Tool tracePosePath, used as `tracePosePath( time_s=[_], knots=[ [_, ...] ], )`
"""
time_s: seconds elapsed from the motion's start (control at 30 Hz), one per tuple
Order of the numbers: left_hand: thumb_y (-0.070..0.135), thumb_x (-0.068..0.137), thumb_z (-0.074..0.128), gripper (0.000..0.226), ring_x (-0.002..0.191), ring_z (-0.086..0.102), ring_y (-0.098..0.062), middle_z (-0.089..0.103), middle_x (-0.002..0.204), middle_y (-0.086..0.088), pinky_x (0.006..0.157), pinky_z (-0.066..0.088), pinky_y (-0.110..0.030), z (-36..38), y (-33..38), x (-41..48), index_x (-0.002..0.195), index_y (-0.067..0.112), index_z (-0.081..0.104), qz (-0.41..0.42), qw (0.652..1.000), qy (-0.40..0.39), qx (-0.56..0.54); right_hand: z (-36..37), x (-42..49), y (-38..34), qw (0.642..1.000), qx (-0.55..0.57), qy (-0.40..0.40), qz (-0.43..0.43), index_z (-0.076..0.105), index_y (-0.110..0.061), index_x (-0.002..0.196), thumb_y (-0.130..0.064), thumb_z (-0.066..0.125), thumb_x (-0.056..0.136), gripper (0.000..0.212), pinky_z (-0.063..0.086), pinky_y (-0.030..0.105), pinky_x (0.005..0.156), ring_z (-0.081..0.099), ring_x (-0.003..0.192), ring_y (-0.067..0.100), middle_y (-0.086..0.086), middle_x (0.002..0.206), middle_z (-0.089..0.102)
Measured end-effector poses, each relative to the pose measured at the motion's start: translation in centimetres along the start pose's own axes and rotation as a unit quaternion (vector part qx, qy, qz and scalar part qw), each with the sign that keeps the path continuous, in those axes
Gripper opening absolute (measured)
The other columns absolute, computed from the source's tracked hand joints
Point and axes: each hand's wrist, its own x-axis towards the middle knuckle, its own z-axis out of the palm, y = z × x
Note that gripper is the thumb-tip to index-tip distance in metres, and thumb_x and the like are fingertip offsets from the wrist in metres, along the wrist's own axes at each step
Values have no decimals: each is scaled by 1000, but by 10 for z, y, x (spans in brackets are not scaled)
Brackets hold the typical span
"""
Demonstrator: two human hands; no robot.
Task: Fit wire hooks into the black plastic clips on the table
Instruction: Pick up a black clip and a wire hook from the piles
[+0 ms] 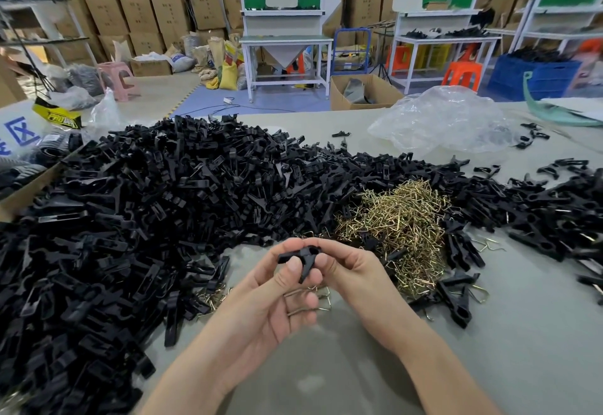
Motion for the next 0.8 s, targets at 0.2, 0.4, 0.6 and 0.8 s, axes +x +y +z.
tracePosePath(
  time_s=[0.2, 0.4, 0.6, 0.8],
  knots=[
    [31, 89, 66, 26, 57, 52, -12, 61, 79, -5, 57, 55, -30, 3, 0, -1, 113, 23, 73, 1, 999, -9, -35, 3, -1, 0, 999, 13, -30, 10, 69, -14, 128, -14, 56, 101, 30, 55, 31, 94, 72, 104, 30, 19, 108, 75],
    [33, 85, 62, 33, 55, 49, -10, 59, 75, -2, 58, 54, -28, 0, -4, 2, 115, 25, 74, 9, 999, -13, -52, 5, 0, 1, 999, 26, -18, 18, 69, -13, 126, -15, 58, 98, 30, 56, 24, 85, 75, 95, 21, 11, 100, 78],
    [29, 90, 60, 21, 52, 46, -7, 55, 73, -3, 56, 51, -24, -2, -6, 5, 100, 22, 77, 11, 995, -2, -103, 5, 1, 3, 1000, 14, -3, 18, 68, -8, 126, -9, 56, 100, 29, 57, 29, 90, 71, 107, 31, 15, 112, 75],
    [26, 80, 68, 10, 46, 43, -7, 51, 66, -2, 50, 48, -23, 2, -11, 9, 85, 21, 75, 16, 992, 28, -122, 5, 1, 2, 1000, 0, 16, 15, 68, -1, 124, -7, 55, 99, 28, 57, 34, 93, 73, 101, 33, 20, 111, 74]
  ],
)
